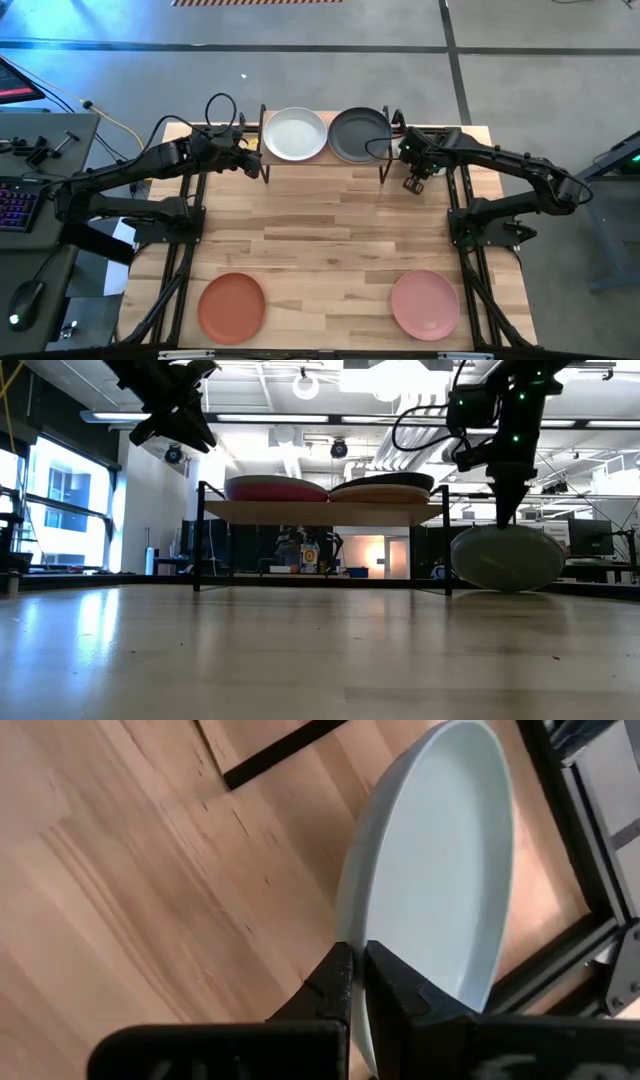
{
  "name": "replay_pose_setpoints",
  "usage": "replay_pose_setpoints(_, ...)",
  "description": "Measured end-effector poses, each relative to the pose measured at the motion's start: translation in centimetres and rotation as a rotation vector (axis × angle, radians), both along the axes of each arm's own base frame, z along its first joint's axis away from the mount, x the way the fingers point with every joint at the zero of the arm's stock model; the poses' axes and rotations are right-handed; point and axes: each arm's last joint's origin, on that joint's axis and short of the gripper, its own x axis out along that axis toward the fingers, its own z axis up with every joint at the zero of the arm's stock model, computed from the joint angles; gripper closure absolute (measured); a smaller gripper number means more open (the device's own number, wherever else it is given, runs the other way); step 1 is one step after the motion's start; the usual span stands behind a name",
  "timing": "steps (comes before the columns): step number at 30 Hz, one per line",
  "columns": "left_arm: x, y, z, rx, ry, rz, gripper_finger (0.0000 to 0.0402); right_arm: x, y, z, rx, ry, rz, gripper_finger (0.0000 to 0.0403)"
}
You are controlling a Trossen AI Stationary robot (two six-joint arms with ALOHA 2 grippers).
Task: Place and stack plates onto a shelf
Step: Stack the light blue plate on top of the black plate on the shelf
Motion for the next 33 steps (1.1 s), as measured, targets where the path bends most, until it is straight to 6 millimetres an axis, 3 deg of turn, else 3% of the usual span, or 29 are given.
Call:
replay_pose_setpoints(8,0.0,0.0,0.0,-0.007,-0.003,-0.01,0.033,0.2,-0.1,1.3,0.012,-0.034,-0.016,0.0403)
replay_pose_setpoints(14,0.0,0.0,0.0,-0.007,-0.002,-0.01,0.033,-0.3,0.7,-1.3,0.121,-0.009,-0.057,0.0403)
replay_pose_setpoints(22,0.0,0.0,0.0,0.016,0.017,-0.032,0.033,-0.6,2.3,-4.6,0.192,0.021,0.015,0.0403)
replay_pose_setpoints(33,0.0,0.0,0.0,0.015,0.015,-0.031,0.033,0.3,3.0,-5.2,0.265,0.026,0.1,0.0403)
